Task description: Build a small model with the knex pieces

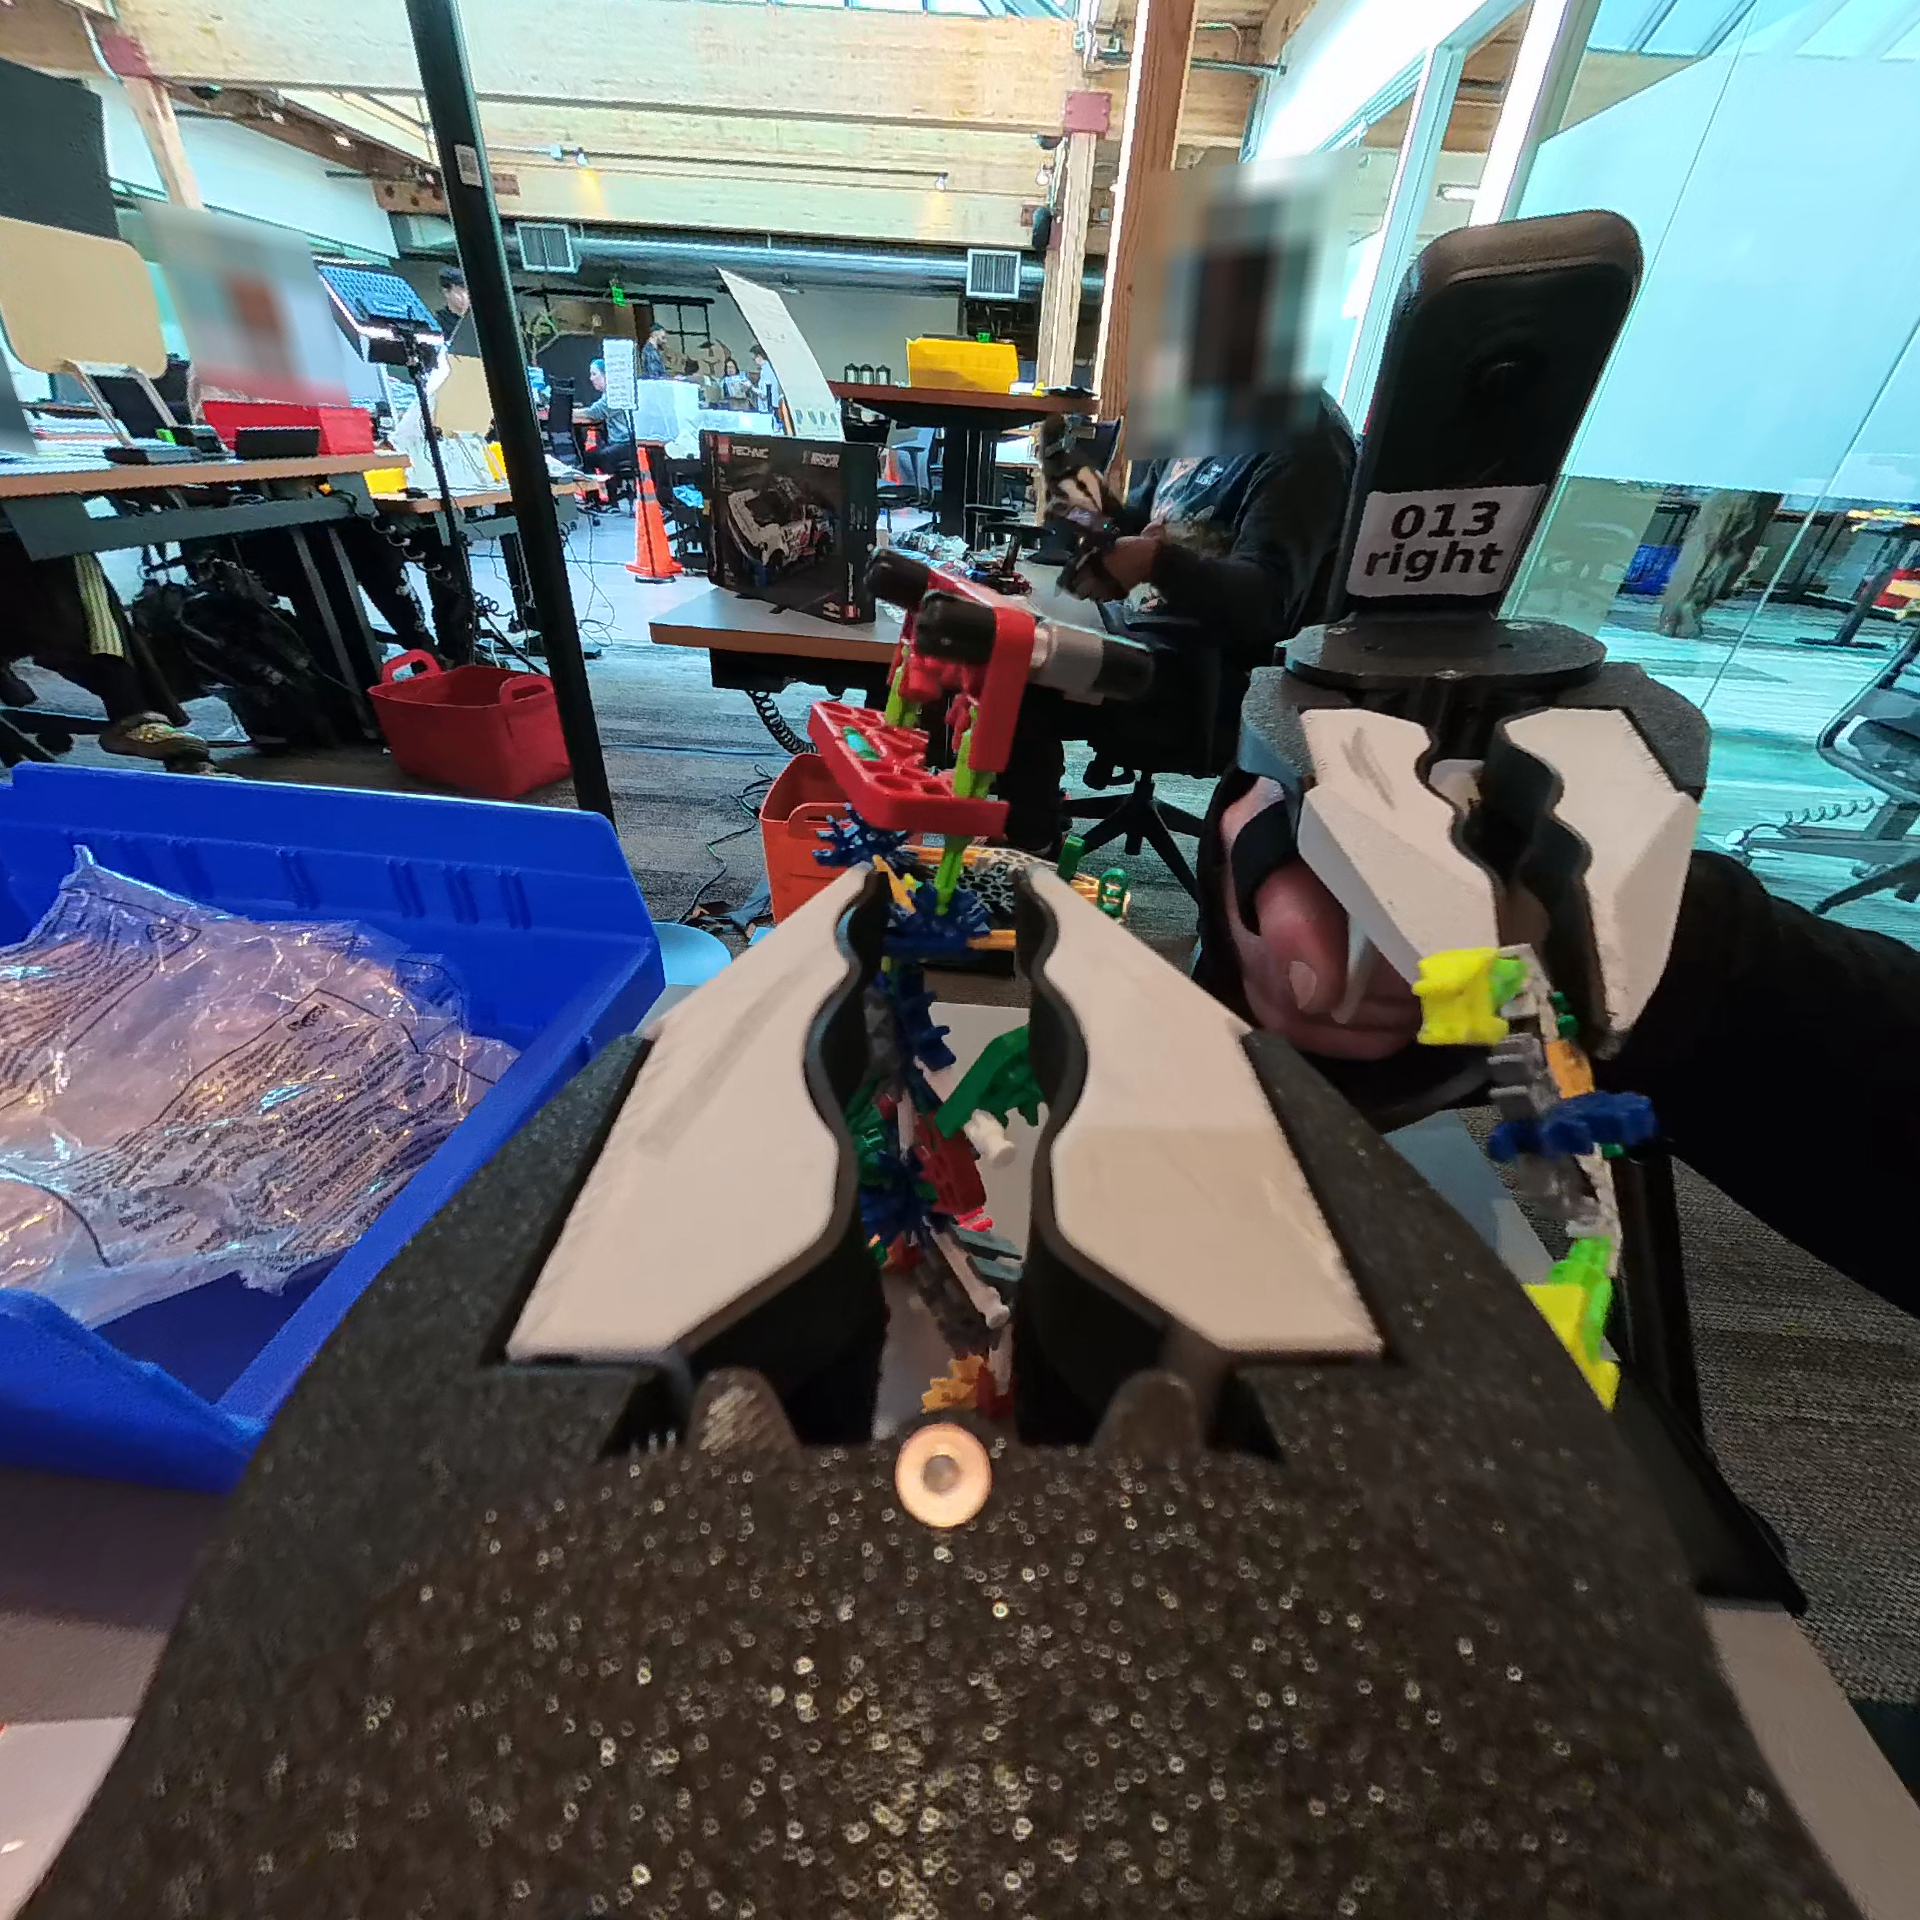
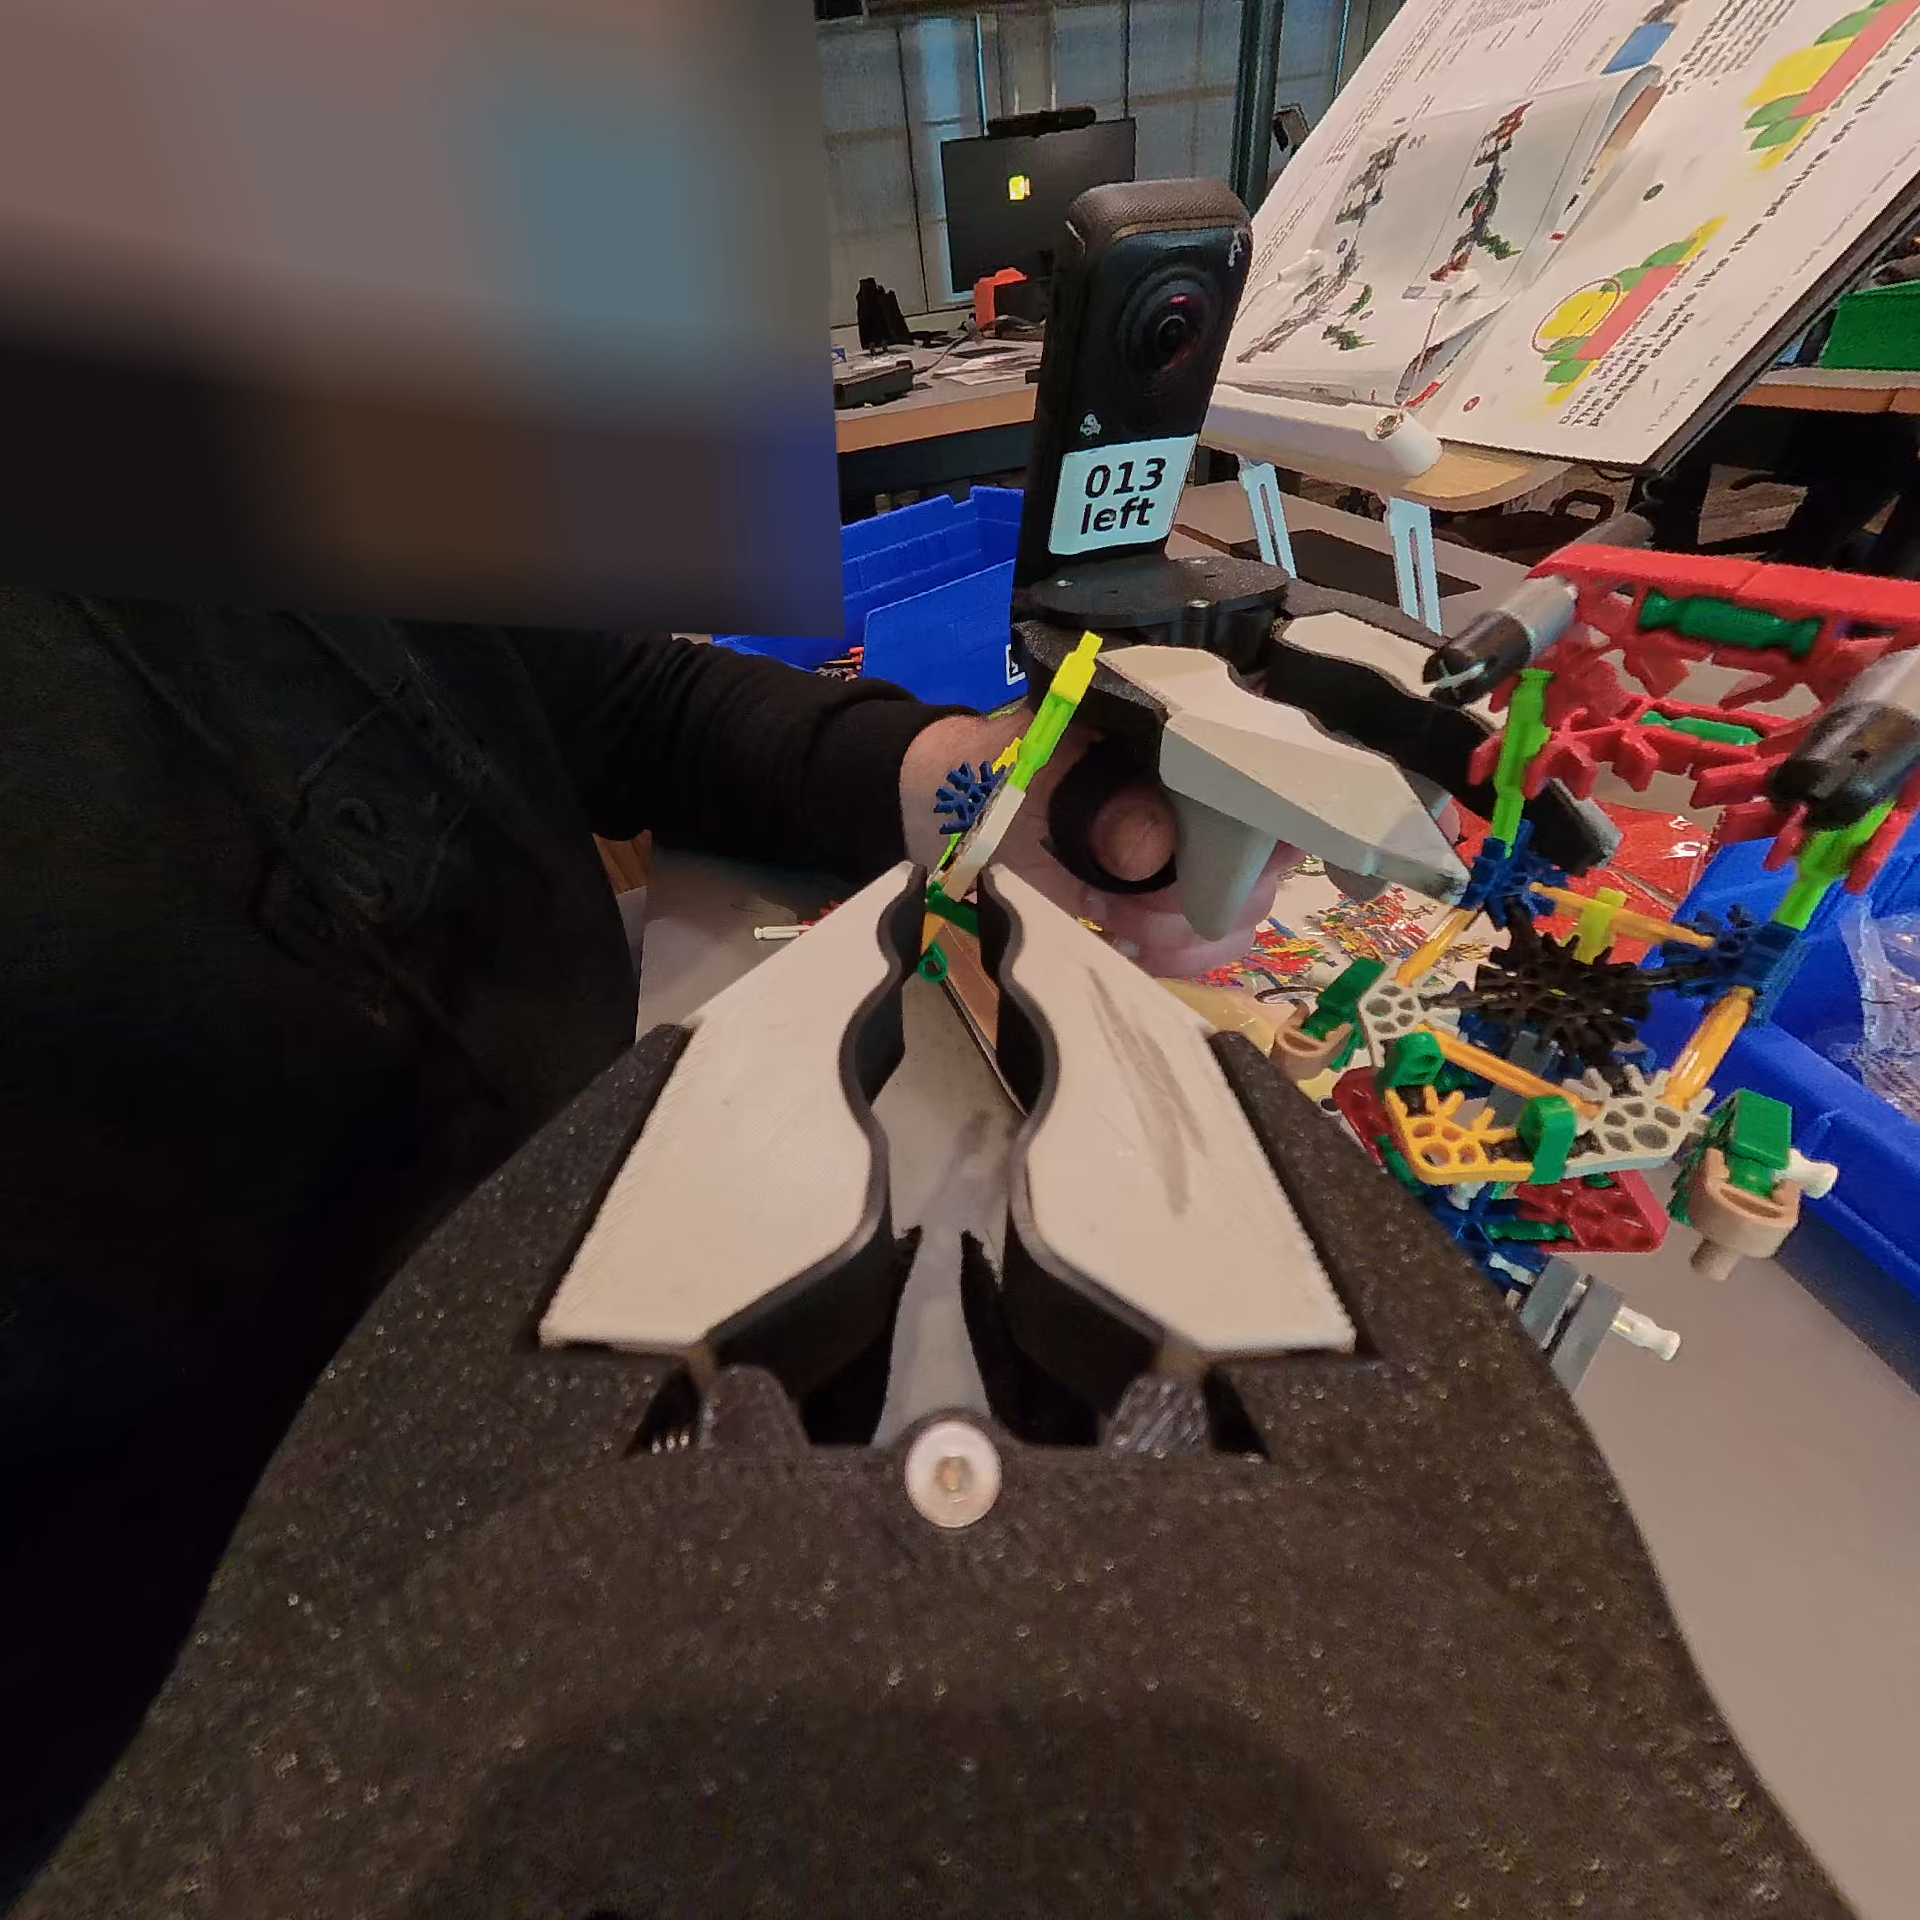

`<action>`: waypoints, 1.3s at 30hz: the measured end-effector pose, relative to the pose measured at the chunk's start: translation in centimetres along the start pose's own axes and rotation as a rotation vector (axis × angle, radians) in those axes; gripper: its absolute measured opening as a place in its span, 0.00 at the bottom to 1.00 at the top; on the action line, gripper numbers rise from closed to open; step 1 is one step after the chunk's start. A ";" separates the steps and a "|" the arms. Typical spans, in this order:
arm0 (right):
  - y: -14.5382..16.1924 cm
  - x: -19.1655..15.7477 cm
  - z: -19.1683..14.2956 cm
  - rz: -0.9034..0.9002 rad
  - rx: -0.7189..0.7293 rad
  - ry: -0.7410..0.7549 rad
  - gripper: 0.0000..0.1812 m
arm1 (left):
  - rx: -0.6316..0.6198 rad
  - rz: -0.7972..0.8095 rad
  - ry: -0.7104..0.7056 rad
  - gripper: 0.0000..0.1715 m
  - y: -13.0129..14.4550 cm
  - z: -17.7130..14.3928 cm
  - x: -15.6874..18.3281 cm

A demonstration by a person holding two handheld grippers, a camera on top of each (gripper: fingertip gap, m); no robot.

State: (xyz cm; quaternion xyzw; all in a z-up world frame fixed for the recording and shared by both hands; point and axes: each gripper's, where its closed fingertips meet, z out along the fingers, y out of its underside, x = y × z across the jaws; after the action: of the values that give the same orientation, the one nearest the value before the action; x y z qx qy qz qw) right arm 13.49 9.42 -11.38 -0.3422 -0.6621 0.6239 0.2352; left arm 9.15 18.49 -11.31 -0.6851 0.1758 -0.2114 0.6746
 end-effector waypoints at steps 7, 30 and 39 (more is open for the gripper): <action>0.0 0.0 0.0 0.003 0.000 -0.003 0.03 | 0.006 -0.008 -0.002 0.12 0.0 0.0 -0.1; 0.0 0.0 0.0 0.006 0.001 -0.005 0.03 | 0.016 -0.034 0.003 0.10 0.0 0.0 -0.2; 0.0 0.0 0.0 0.005 0.001 -0.004 0.03 | 0.016 -0.034 0.003 0.10 0.0 0.0 -0.1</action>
State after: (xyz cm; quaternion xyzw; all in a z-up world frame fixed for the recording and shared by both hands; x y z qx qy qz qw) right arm 13.50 9.47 -11.35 -0.3426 -0.6612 0.6256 0.2325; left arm 9.05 18.54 -11.29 -0.6822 0.1634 -0.2254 0.6761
